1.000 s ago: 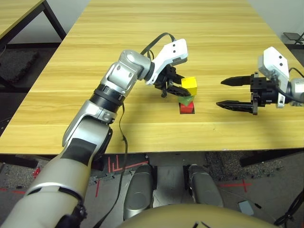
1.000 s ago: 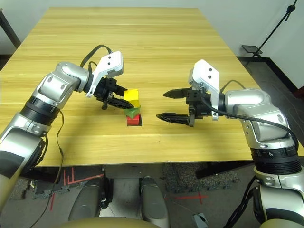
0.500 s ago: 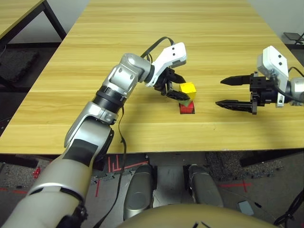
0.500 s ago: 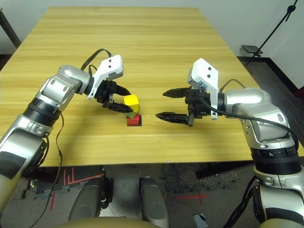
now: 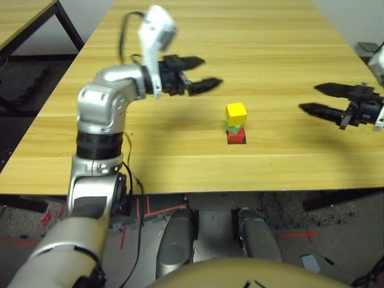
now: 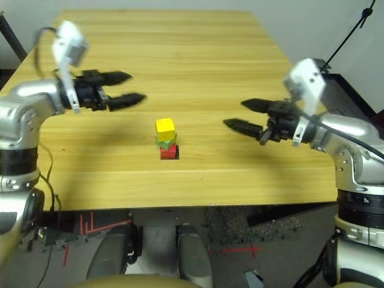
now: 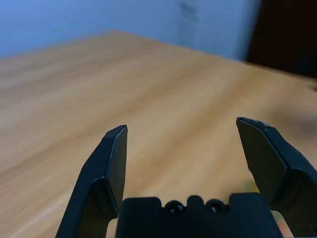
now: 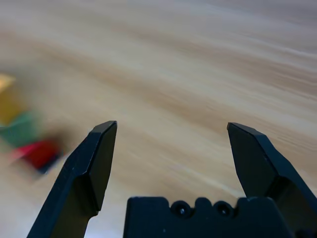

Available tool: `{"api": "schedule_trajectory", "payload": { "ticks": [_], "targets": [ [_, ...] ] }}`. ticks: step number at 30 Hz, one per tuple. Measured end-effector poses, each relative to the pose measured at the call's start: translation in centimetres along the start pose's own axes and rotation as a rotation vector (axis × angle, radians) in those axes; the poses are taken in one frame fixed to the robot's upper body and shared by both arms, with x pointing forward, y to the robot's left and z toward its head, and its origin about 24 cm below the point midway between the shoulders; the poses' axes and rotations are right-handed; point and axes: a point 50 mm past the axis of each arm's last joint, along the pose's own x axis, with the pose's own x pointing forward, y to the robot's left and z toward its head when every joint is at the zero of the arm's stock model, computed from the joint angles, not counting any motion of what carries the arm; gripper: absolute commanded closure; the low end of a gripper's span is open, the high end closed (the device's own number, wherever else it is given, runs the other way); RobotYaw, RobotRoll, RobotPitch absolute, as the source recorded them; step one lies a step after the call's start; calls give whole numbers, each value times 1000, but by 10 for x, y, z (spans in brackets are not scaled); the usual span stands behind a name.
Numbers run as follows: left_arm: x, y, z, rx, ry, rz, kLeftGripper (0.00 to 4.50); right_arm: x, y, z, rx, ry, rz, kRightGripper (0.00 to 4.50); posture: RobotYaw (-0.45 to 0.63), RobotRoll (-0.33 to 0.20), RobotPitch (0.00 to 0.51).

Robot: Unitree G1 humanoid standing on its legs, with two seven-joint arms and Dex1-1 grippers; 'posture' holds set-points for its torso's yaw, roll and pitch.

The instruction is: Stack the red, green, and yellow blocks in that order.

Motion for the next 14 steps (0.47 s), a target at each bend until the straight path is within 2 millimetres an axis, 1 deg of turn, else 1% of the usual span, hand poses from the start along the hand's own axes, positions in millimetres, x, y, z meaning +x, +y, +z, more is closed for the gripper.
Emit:
{"api": "schedule_trajectory", "payload": {
  "ticks": [2,4,6,7,11,13,14],
  "targets": [
    [-13,11,-24,-24,4,162,20,-4,-20,-19,35,-18,-148,0,42,-102,87],
    [-27,17,-46,-3,-14,300,20,-4,-36,-27,33,-73,-279,0,40,-109,92],
    [-35,19,-62,6,-14,377,20,-8,-48,-31,24,-113,-373,0,40,-115,90],
    [-40,20,-68,8,-34,430,20,-8,-51,-34,10,-127,-407,0,42,-117,90],
    [-51,20,-80,47,-94,545,20,-13,-58,-54,4,-108,-467,0,60,-121,84],
    [-61,19,-93,60,-104,612,20,-17,-59,-68,12,-71,-489,0,61,-124,84],
    [-63,19,-98,59,-98,625,20,-18,-59,-71,16,-64,-494,0,60,-126,83]
  ]
}}
